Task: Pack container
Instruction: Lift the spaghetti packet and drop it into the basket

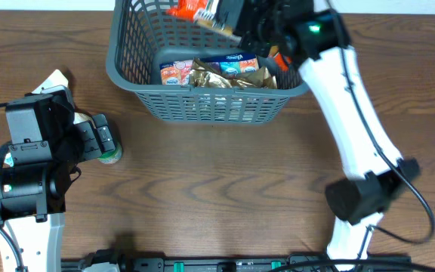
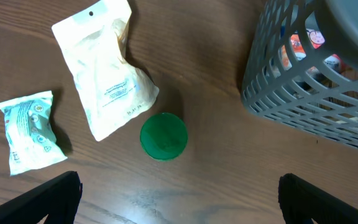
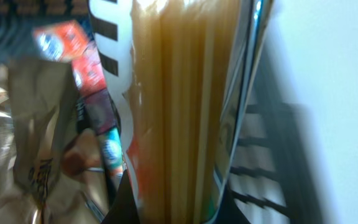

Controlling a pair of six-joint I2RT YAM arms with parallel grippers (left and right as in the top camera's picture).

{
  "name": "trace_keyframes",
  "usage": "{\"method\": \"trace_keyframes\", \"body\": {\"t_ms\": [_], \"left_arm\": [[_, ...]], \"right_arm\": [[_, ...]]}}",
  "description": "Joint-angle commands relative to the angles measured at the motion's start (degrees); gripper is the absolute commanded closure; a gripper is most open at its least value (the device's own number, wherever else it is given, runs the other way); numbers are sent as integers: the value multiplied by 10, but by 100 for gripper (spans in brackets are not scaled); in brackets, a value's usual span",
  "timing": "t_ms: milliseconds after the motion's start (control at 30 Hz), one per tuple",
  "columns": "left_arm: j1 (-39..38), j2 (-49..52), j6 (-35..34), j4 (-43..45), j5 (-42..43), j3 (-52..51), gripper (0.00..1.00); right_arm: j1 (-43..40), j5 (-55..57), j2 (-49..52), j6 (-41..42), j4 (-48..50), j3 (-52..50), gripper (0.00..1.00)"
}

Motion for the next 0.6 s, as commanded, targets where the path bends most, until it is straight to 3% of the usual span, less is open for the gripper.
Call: {"method": "trace_keyframes", "body": {"t_ms": [0,100,133,200,233,567], "left_arm": [[2,2,8,-1,-2,9,2],[2,2,8,-1,-2,9,2],[2,2,8,-1,-2,9,2],[2,2,8,-1,-2,9,2],[2,2,8,-1,-2,9,2],[2,2,8,0,-3,9,2]], "right_arm": [[3,-46,34,-24,0,15,99],[3,-54,75,-20,-12,15,98],[3,-54,86,-10,-15,15,93],[3,-54,100,17,-20,15,52],[3,-54,102,36,-22,15,1],[-23,-50,-16,141,-57,82,1]]}}
